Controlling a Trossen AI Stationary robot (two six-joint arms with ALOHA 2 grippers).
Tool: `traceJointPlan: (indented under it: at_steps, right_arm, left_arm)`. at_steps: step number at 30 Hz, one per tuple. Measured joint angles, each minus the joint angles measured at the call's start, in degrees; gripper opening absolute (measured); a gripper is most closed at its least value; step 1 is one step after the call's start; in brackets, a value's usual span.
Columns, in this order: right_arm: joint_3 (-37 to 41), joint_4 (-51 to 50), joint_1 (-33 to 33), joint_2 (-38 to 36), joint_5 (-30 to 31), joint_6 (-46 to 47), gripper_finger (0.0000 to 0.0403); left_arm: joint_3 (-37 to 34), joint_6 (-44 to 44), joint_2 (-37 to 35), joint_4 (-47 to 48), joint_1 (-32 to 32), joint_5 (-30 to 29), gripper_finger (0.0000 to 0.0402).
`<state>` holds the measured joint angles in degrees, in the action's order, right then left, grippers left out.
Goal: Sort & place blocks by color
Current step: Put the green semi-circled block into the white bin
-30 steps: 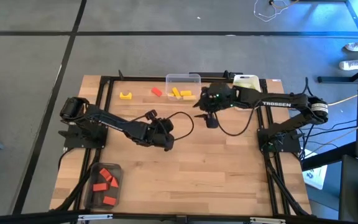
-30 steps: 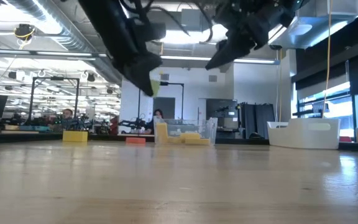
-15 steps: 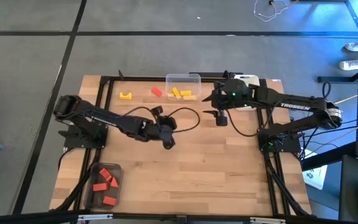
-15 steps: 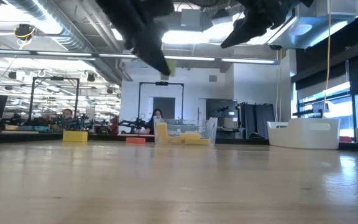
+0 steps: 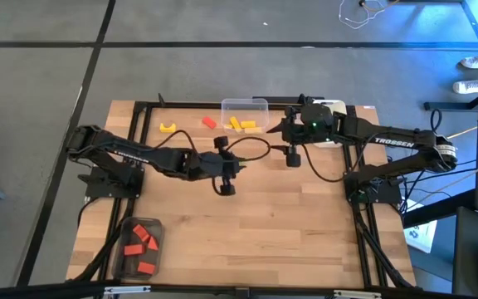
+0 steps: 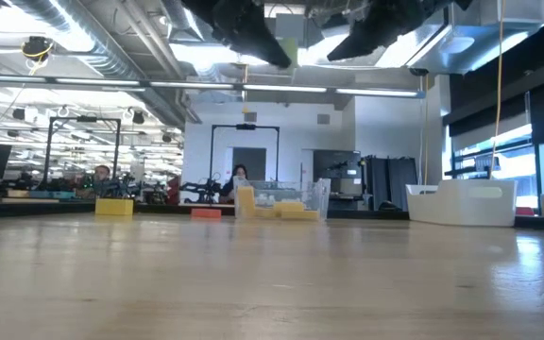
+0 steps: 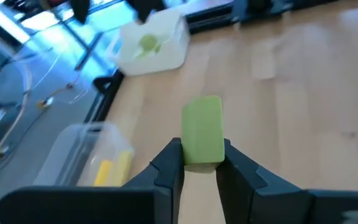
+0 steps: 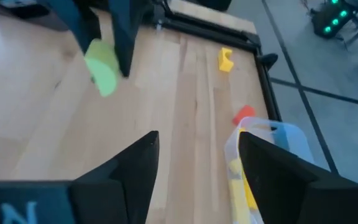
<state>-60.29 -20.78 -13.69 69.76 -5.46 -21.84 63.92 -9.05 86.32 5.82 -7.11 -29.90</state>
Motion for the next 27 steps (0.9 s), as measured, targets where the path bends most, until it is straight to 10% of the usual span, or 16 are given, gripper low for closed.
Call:
traceJointPlan:
  at_steps: [8,27]
  right_arm:
    - [-0.02,1.53,0.32,0.24,-9.43,-3.97,0.0223]
    - [-0.02,3.98,6.96,0.24,-4.83,-22.69,0.0185]
  left_arm:
    - [0.0,-3.09,0.02,-4.59,3.74,2.84,0.0067]
    - [0.0,-0.04,0.09,-14.01,11.21,26.83,0.0067]
